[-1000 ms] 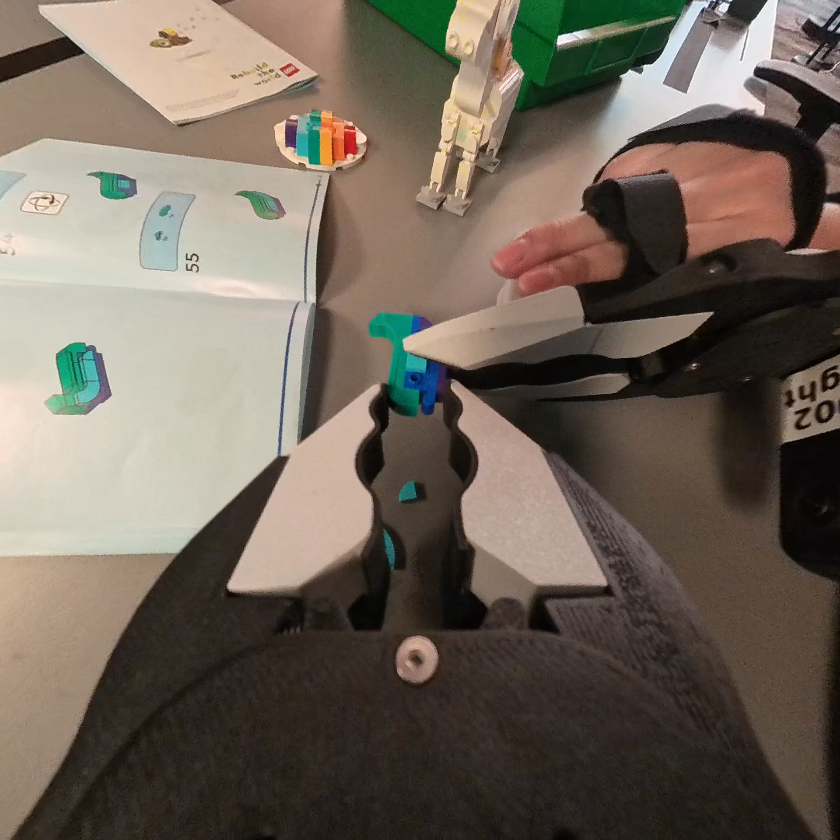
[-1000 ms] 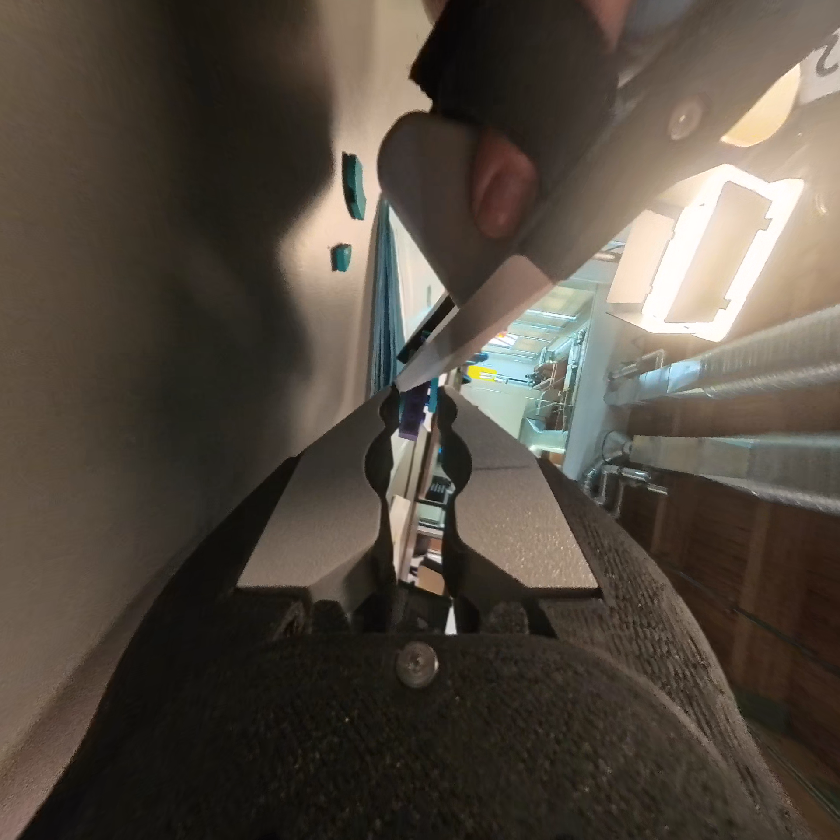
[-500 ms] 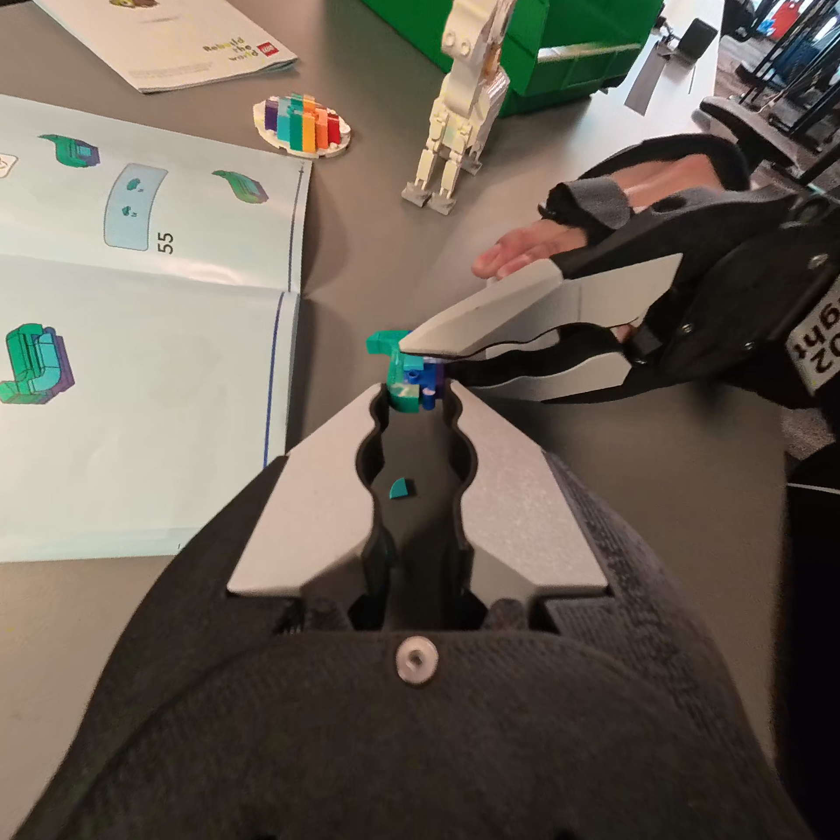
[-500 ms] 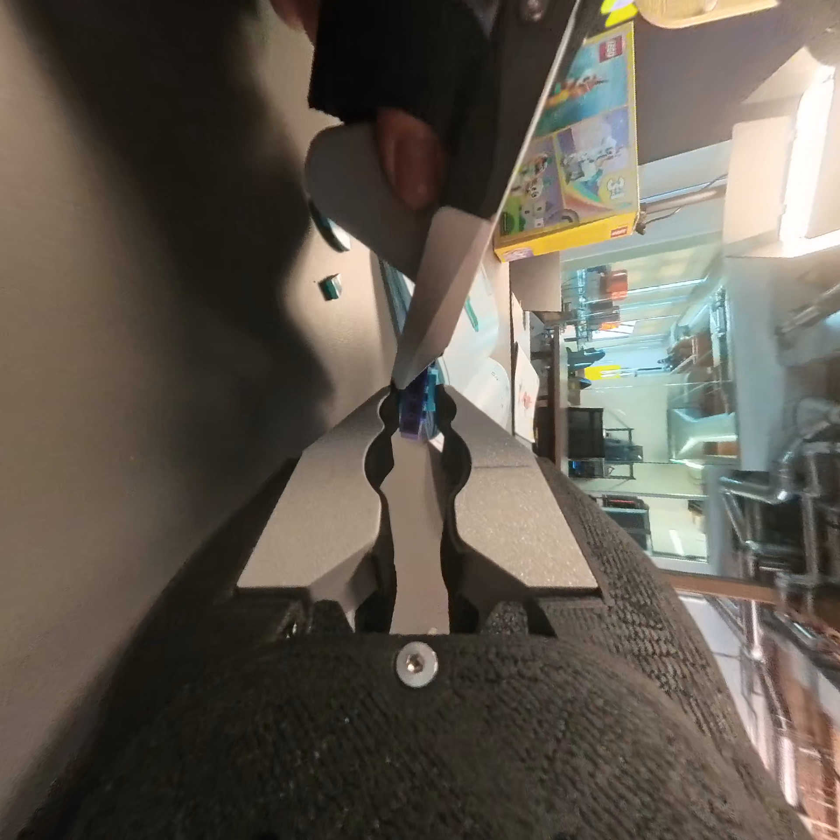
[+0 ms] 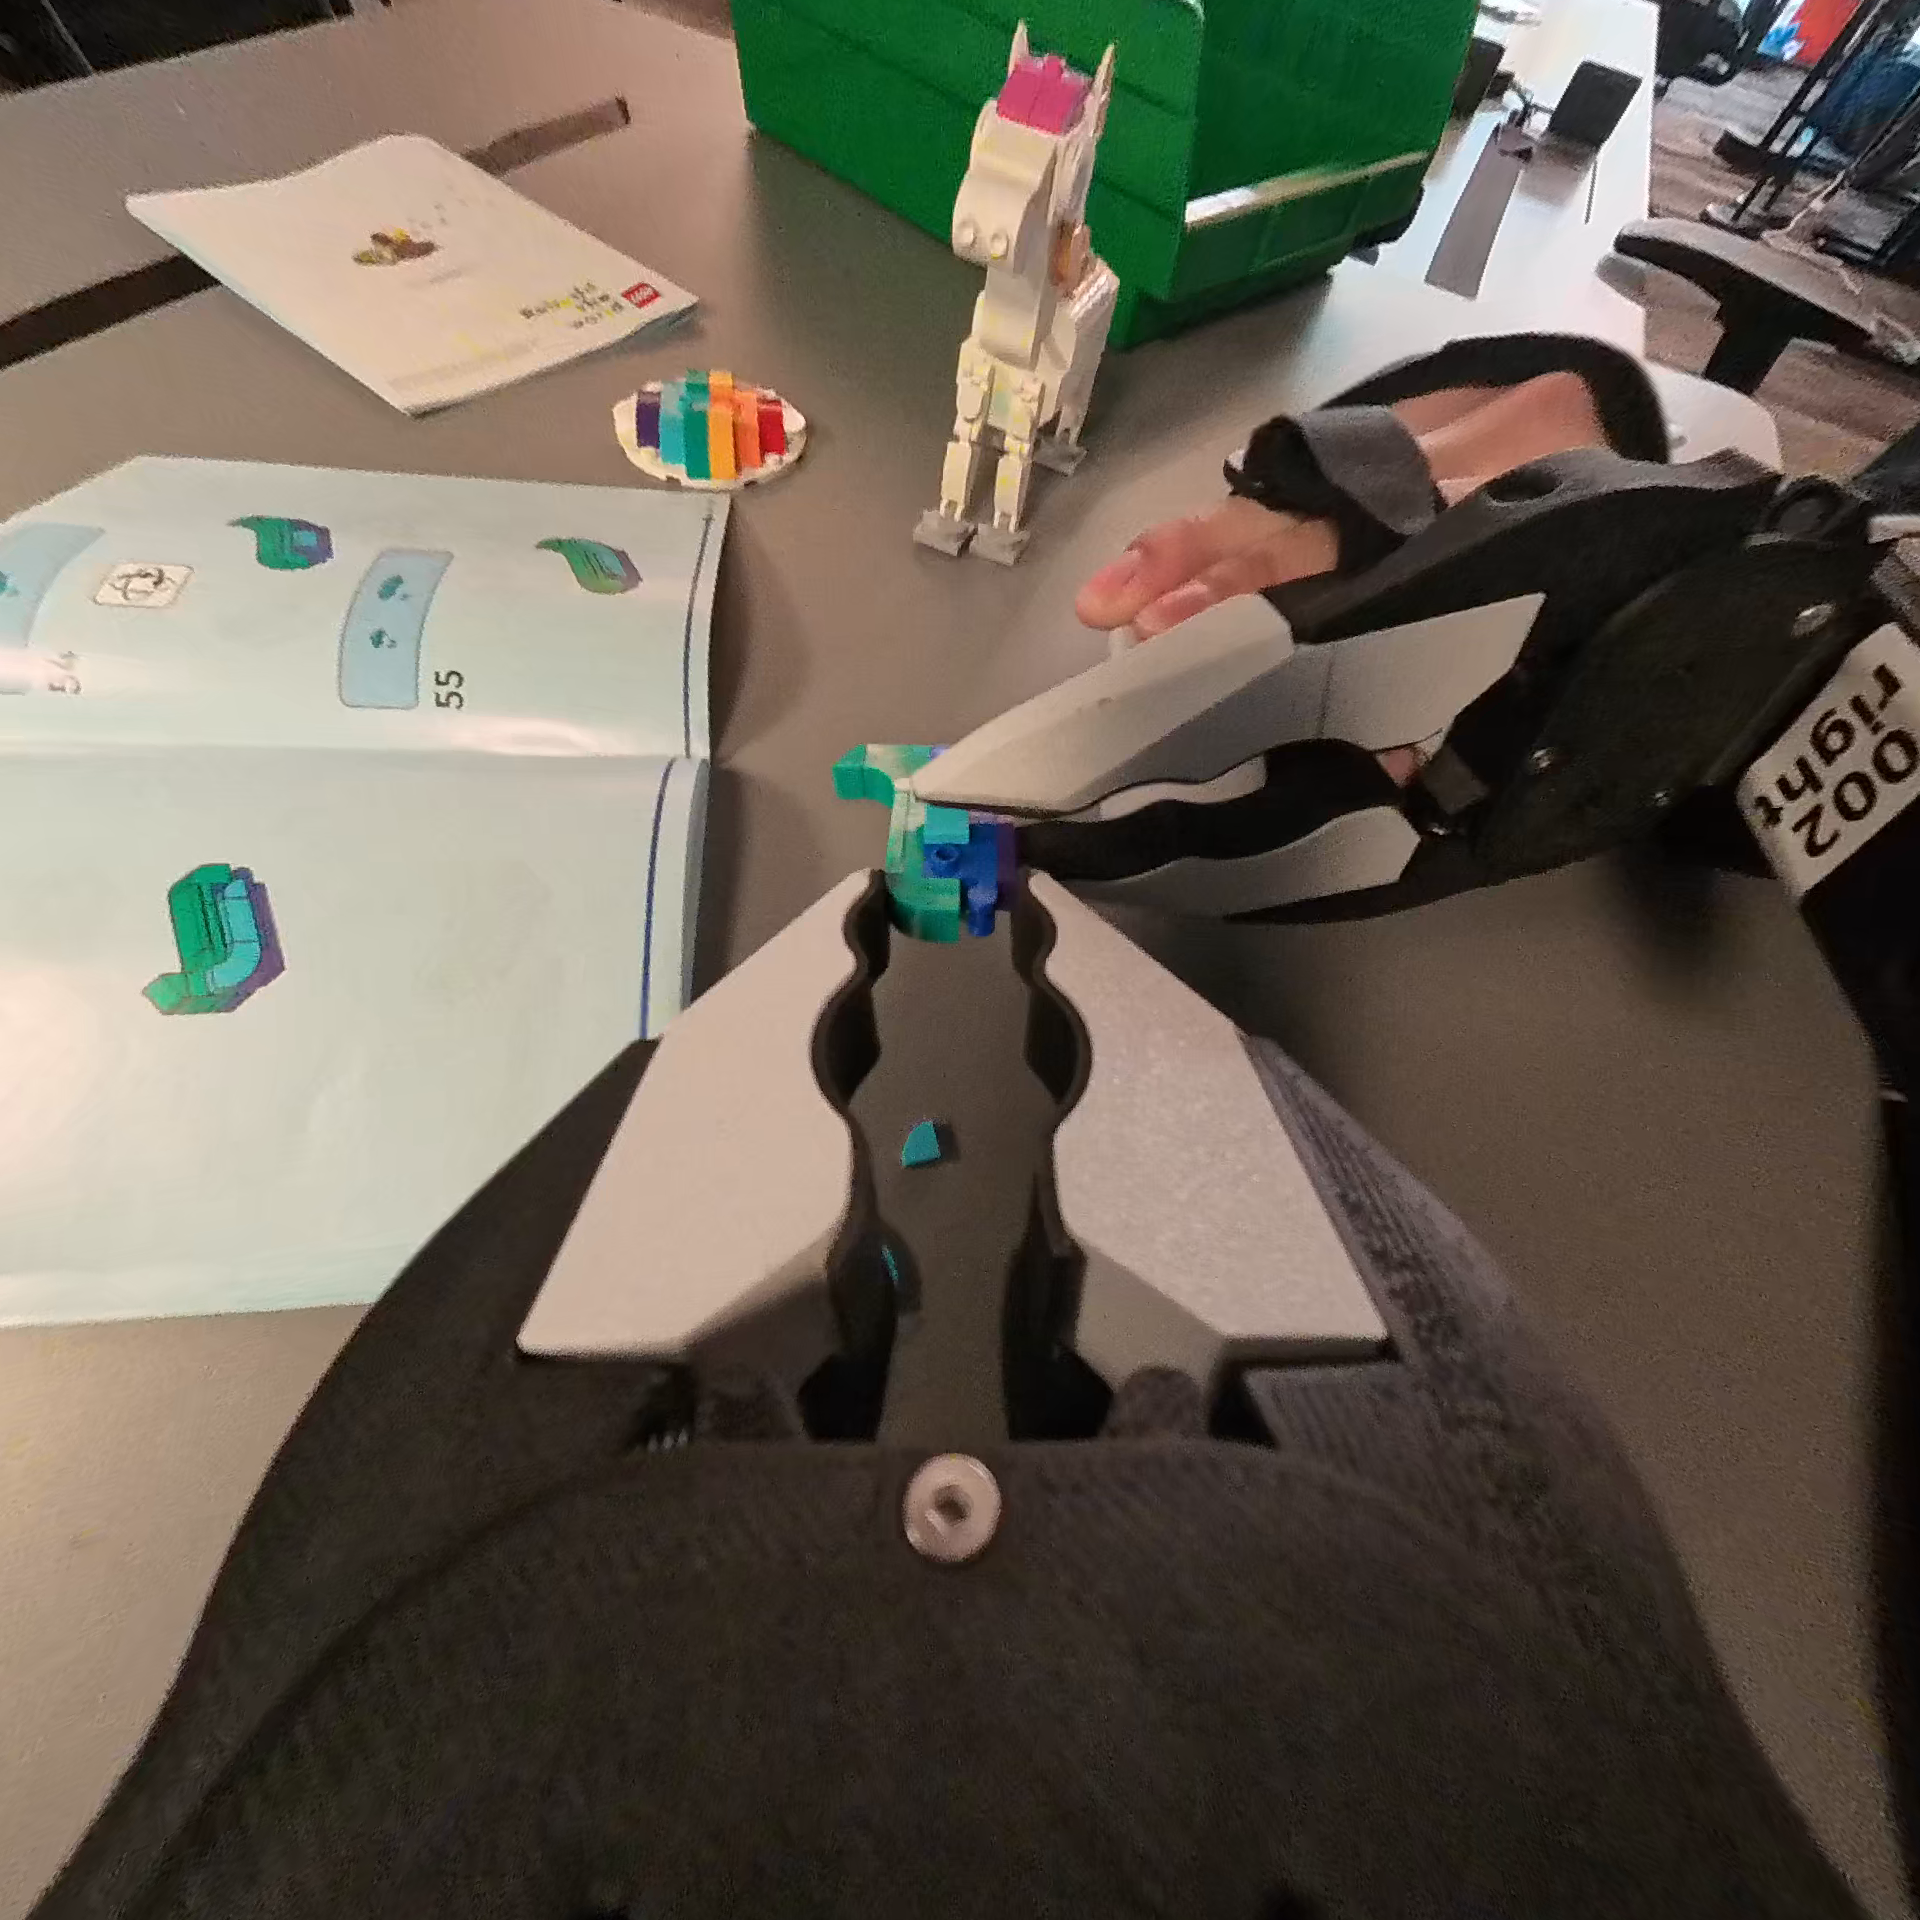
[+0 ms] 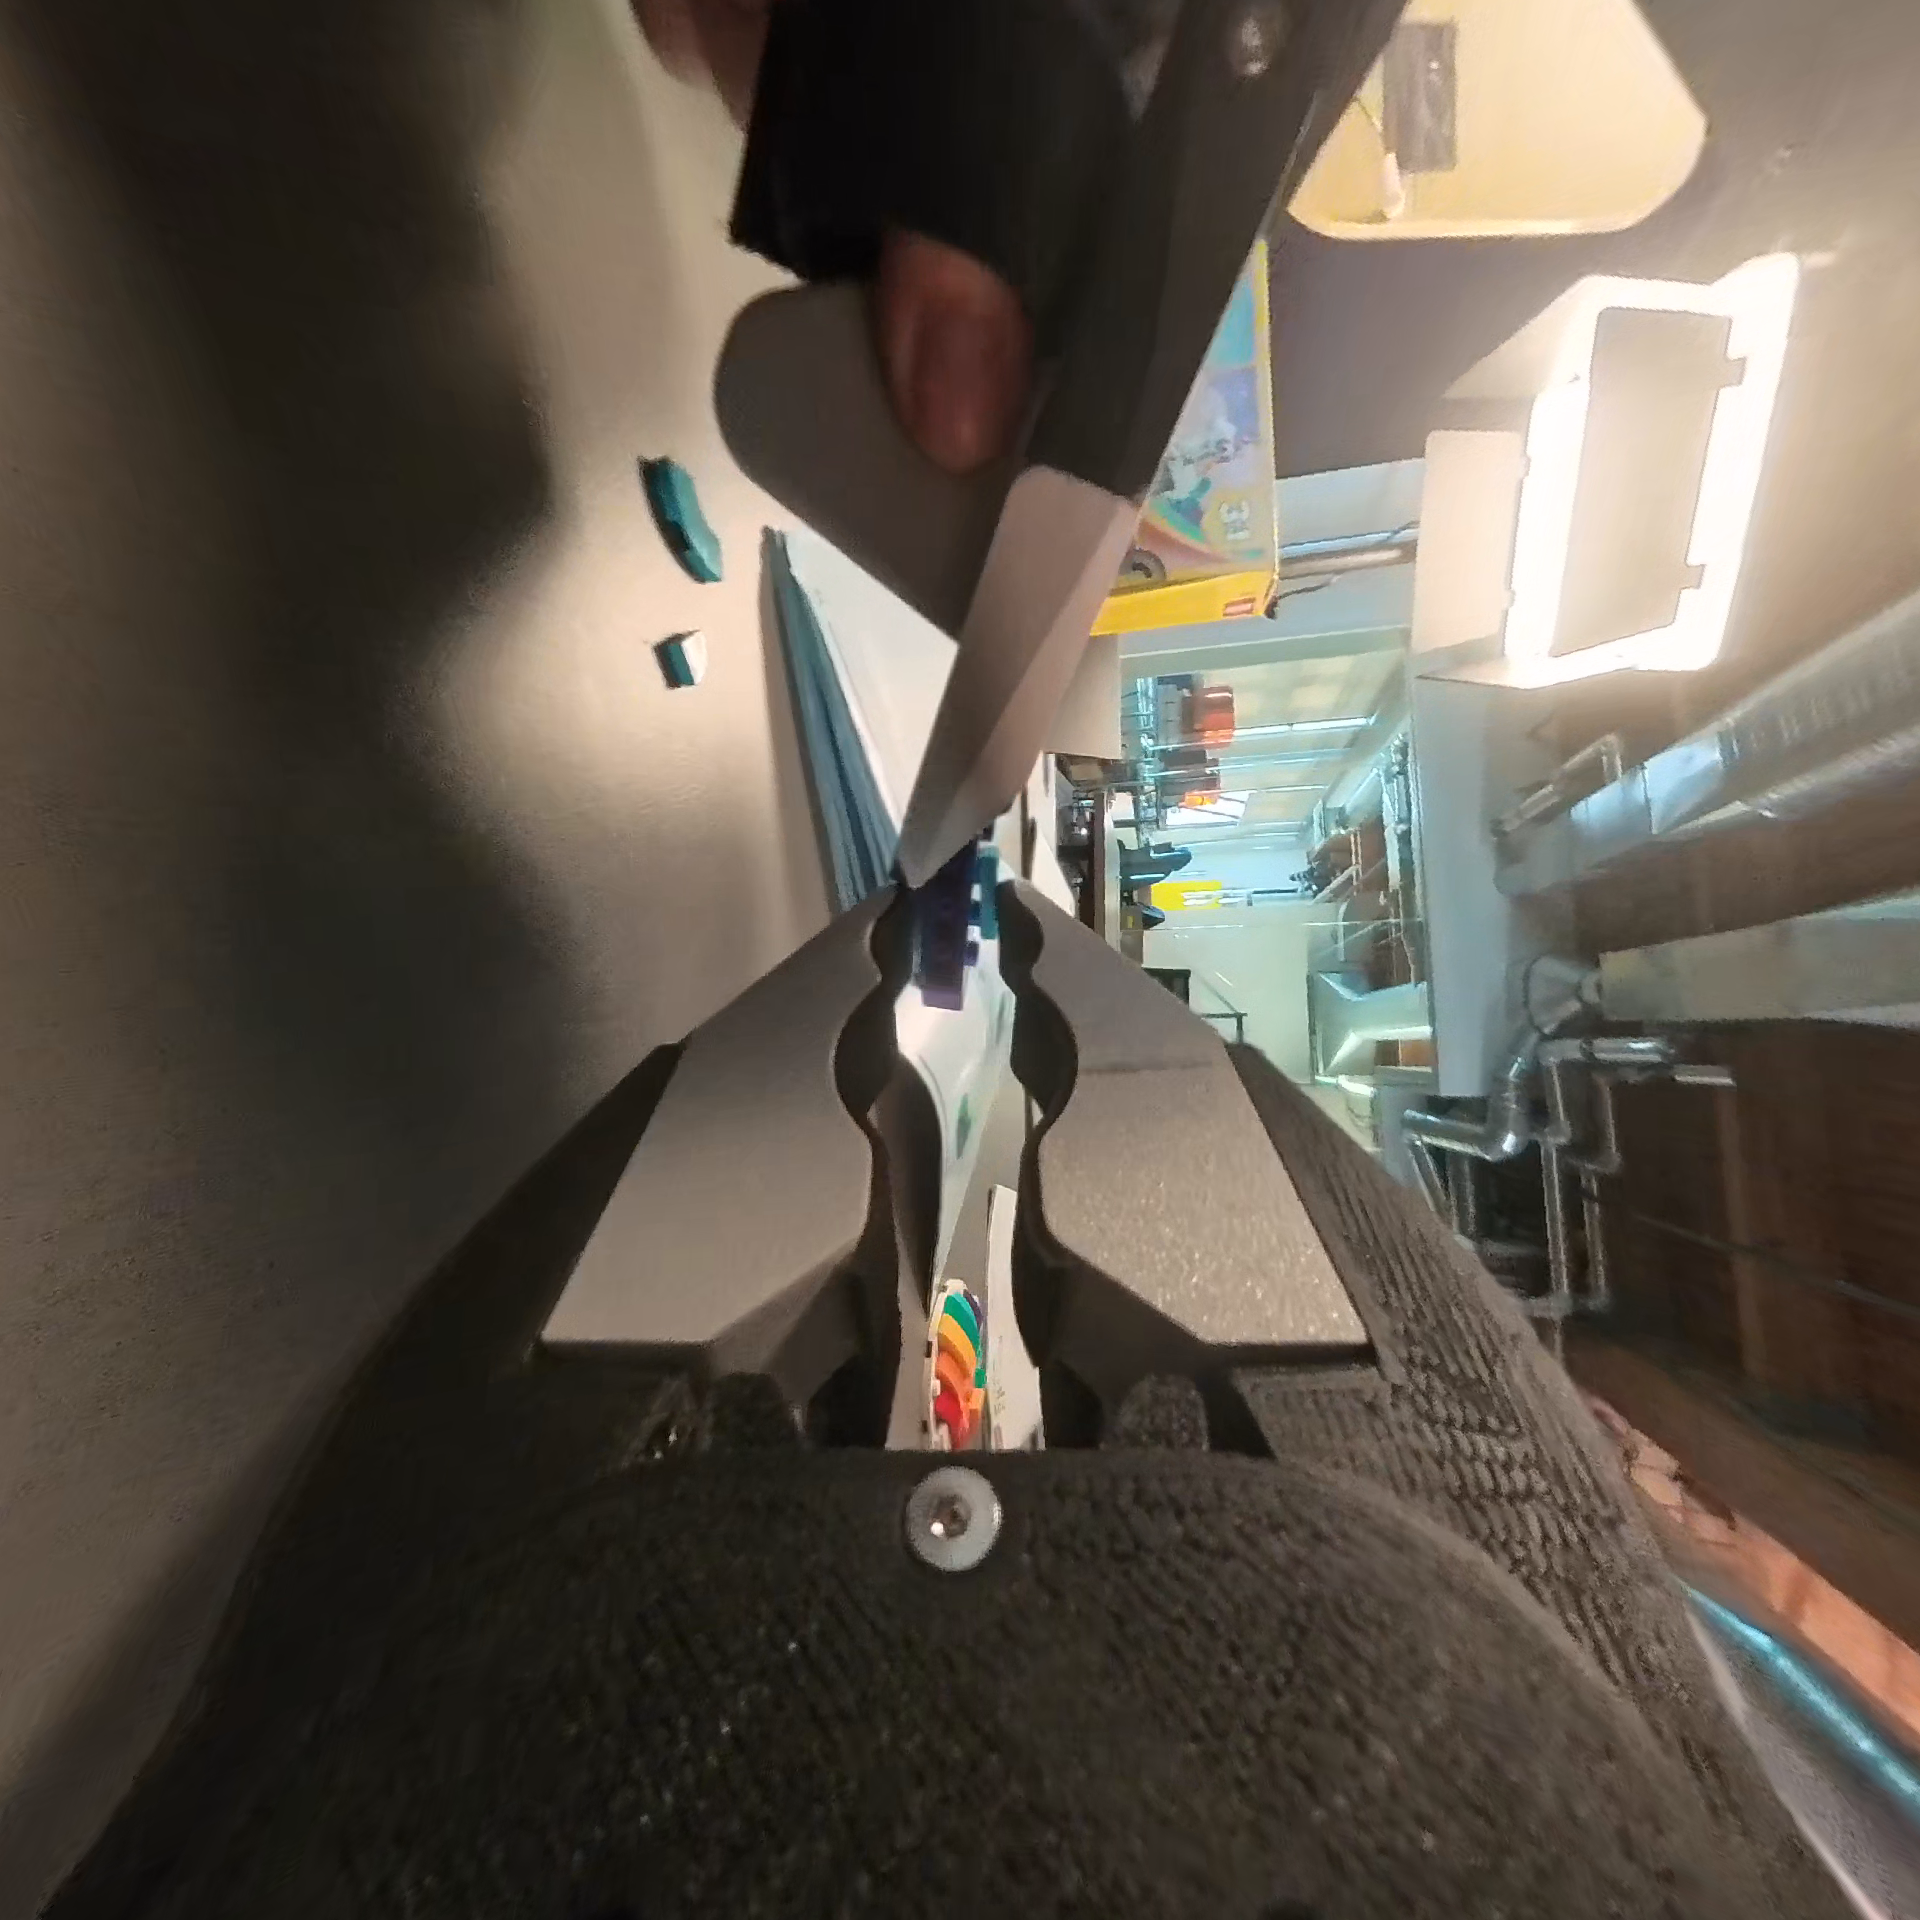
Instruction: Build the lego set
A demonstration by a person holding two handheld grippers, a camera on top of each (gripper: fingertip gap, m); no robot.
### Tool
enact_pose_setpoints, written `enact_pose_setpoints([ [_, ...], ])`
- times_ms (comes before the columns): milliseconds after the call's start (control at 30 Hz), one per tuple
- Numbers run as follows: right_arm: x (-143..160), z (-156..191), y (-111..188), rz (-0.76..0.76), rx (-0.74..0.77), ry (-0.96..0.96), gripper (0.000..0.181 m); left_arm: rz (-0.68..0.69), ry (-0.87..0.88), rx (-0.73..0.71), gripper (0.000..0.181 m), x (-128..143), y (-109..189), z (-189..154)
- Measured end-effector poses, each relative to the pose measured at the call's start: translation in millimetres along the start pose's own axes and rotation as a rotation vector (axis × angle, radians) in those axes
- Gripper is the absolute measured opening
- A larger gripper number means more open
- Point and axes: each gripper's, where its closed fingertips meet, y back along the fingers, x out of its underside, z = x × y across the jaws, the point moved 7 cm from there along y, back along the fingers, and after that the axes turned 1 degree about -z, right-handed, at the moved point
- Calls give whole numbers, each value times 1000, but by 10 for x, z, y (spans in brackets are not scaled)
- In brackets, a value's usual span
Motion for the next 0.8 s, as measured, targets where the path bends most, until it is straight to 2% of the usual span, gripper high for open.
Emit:
enact_pose_setpoints([
  [33,-1,-11,-2,2,10,-12,14,-14,2,-1,23,-8,7,2],
  [200,1,-69,11,4,43,-73,14,-65,7,0,23,-46,33,-2],
  [367,2,-74,31,11,12,-99,12,-62,16,15,23,-36,24,-9],
  [600,19,-43,-1,13,16,-63,13,-32,45,21,23,-17,8,34],
  [667,18,-34,-9,12,27,-36,21,-16,38,17,23,3,1,37],
  [800,10,-14,-3,8,33,5,13,-25,53,27,23,-17,11,37],
])
